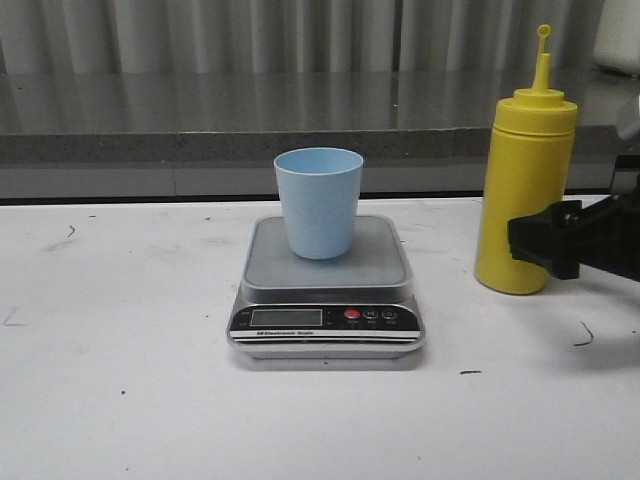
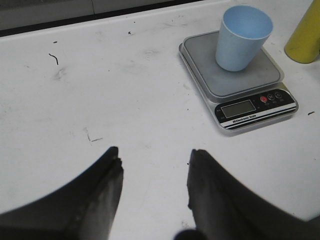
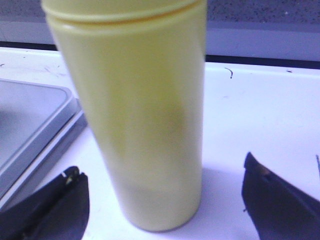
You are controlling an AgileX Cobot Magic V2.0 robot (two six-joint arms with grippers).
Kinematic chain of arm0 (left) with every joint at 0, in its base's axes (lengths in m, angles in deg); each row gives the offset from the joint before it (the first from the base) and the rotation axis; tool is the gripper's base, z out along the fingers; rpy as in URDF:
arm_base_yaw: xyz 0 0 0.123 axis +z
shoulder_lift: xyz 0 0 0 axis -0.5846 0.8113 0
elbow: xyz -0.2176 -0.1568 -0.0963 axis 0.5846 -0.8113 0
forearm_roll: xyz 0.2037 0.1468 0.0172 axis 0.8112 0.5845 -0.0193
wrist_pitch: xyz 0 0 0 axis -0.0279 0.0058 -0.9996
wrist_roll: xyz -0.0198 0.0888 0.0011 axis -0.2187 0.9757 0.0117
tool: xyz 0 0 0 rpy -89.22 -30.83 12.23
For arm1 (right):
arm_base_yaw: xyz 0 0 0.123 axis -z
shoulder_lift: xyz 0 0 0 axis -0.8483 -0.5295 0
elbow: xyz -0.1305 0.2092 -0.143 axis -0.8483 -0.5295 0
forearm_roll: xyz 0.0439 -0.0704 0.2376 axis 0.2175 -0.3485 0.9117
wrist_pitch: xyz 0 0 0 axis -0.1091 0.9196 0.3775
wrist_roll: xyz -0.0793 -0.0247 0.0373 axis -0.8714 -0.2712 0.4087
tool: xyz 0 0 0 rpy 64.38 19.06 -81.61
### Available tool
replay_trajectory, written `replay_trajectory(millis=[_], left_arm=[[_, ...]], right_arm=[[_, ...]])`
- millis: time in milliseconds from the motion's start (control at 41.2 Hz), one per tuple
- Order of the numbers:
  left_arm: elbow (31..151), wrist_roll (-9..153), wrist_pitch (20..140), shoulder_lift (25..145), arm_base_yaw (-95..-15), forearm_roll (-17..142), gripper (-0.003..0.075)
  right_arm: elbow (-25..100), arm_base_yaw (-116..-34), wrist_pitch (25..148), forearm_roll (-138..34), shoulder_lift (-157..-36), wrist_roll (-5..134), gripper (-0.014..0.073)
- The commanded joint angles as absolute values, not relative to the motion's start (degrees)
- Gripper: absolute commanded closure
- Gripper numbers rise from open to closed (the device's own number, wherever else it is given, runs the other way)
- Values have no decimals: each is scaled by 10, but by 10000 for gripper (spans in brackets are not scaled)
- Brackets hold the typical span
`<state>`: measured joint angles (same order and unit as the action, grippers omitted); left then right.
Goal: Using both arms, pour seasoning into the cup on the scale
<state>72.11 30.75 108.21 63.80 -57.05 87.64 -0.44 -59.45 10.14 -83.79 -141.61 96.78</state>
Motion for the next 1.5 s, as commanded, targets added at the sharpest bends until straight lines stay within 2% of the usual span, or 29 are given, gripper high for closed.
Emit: replay_trajectory(millis=[0, 170, 461, 607, 801, 922, 1213, 1480], left_arm=[[737, 306, 1044, 637, -570, 871, 407], [737, 306, 1044, 637, -570, 871, 407], [737, 306, 1044, 637, -570, 871, 407], [737, 306, 1044, 637, -570, 871, 407], [737, 306, 1044, 637, -570, 871, 407], [737, 306, 1044, 637, -570, 871, 407], [737, 306, 1044, 637, -570, 871, 407], [737, 306, 1044, 637, -570, 871, 407]], right_arm=[[-24, -604, 120, -831, -1342, 963, -40], [-13, -636, 388, -843, -1215, 1035, -39], [51, -737, 778, -983, -1016, 1234, -39], [106, -812, 981, -962, -943, 1218, -39], [197, -870, 1221, -851, -886, 1054, -39], [213, -870, 1243, -792, -838, 993, -39], [191, -870, 1218, -761, -688, 964, -39], [184, -870, 1225, -751, -617, 961, -39]])
